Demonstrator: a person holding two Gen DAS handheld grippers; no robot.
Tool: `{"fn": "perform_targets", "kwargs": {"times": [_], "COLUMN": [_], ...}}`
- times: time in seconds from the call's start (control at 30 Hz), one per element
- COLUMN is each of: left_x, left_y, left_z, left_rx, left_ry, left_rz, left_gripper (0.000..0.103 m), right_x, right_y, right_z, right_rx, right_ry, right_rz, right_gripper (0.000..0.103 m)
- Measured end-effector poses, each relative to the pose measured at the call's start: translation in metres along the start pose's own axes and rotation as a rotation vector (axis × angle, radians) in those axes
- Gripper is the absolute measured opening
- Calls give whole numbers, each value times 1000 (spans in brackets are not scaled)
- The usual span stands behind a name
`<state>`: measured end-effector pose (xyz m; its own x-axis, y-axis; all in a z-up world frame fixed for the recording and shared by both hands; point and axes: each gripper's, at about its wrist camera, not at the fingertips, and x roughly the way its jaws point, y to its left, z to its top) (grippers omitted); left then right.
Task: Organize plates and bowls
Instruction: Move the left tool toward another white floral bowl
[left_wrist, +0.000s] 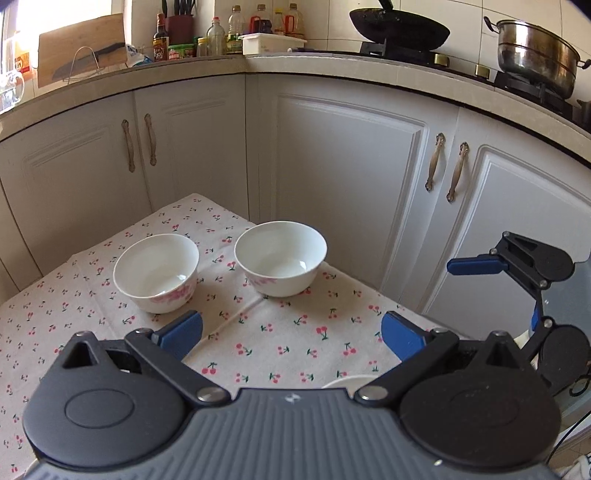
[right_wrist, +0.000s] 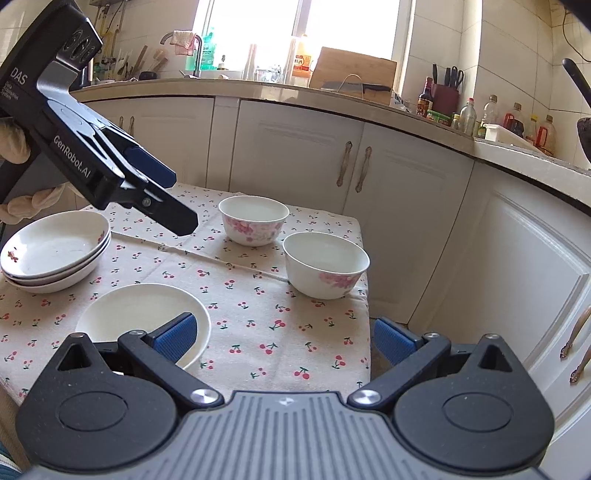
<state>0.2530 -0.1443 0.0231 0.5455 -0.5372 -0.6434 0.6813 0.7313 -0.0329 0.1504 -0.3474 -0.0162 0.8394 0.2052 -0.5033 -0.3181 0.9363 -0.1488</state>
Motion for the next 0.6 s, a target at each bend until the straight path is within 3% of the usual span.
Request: {"fn": "perform_targets", "kwargs": {"times": [0.1,0.33,0.6], "left_x": [17,58,105], "left_y": [3,4,21], "left_z": [13,36,49], "left_rx": [-9,44,9], "left_ry": [20,48,92], "left_rz": [-15,45,46], "left_gripper": [102,102,102], "right_x": [11,44,88], "right_y": [-12,-37,-57], "right_z": [0,1,2], "right_rx": [5,2,6], "right_ry": [5,19,40], "right_rz": [-3,-9,23], "right_gripper": [103,103,103]}}
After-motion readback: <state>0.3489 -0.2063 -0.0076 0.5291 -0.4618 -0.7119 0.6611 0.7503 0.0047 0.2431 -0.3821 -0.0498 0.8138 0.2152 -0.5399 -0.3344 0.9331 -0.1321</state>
